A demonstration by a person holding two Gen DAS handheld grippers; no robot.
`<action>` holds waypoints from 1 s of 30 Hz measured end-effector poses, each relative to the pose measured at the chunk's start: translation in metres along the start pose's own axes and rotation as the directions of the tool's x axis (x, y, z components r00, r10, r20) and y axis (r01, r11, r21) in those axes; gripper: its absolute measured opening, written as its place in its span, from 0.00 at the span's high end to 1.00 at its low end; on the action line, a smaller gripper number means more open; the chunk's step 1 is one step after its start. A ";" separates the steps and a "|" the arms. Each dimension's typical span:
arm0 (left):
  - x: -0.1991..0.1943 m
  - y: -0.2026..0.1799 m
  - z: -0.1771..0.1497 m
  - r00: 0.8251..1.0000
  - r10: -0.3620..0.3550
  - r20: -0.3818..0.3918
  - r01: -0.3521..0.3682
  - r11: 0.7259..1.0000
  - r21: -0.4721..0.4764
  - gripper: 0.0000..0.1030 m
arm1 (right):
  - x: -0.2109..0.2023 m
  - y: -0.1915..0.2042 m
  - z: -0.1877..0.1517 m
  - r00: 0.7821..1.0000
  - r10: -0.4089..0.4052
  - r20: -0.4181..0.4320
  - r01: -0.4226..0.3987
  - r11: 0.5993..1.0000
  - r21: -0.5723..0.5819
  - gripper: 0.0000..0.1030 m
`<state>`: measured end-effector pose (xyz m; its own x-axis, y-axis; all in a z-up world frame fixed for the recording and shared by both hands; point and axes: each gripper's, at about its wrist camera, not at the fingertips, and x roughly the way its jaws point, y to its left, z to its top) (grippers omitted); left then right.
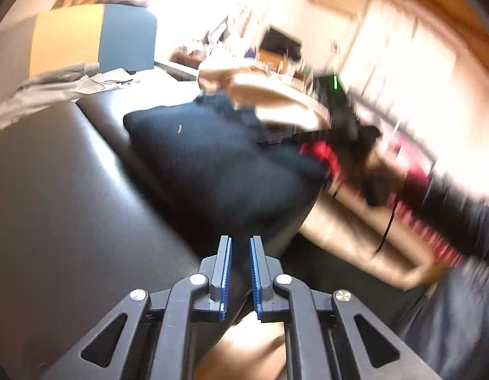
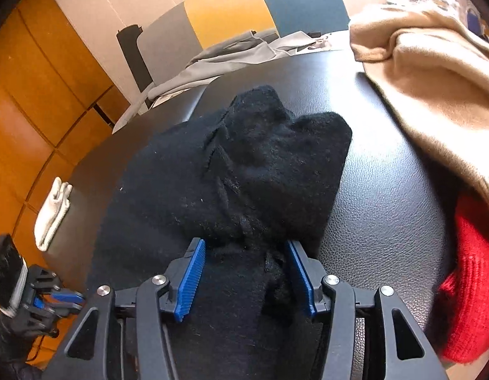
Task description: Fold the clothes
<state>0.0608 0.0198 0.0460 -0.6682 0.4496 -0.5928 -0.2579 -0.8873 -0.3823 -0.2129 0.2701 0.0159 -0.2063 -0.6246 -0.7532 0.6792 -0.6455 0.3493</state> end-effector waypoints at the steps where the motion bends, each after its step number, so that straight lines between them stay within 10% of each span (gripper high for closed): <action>1: 0.002 0.001 0.006 1.000 -0.009 0.024 0.009 1.000 -0.025 0.86 | -0.001 0.003 0.001 1.000 -0.013 -0.001 0.013 1.000 -0.010 0.47; 13: 0.052 -0.011 0.021 0.997 0.080 -0.013 -0.081 0.996 -0.028 0.80 | -0.023 0.089 -0.028 0.997 0.018 -0.075 -0.045 0.930 -0.364 0.47; 15: 0.072 -0.015 0.011 0.992 0.088 -0.093 -0.088 0.996 0.003 0.80 | -0.003 0.078 -0.044 0.988 -0.066 -0.140 0.014 0.939 -0.344 0.47; 21: 0.069 -0.016 0.007 0.995 0.067 -0.072 -0.071 0.996 -0.049 0.80 | -0.009 0.037 -0.058 0.997 0.035 -0.076 -0.048 0.983 -0.180 0.52; 30: 0.016 0.026 0.059 0.990 0.088 0.113 -0.070 0.985 -0.159 0.76 | -0.039 0.048 -0.010 0.997 0.073 -0.018 -0.075 0.978 -0.193 0.45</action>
<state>0.0019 -0.0024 0.0686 -0.7631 0.3548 -0.5402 -0.0966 -0.8890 -0.4475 -0.1655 0.2680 0.0564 -0.1438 -0.6619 -0.7357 0.8157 -0.5002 0.2906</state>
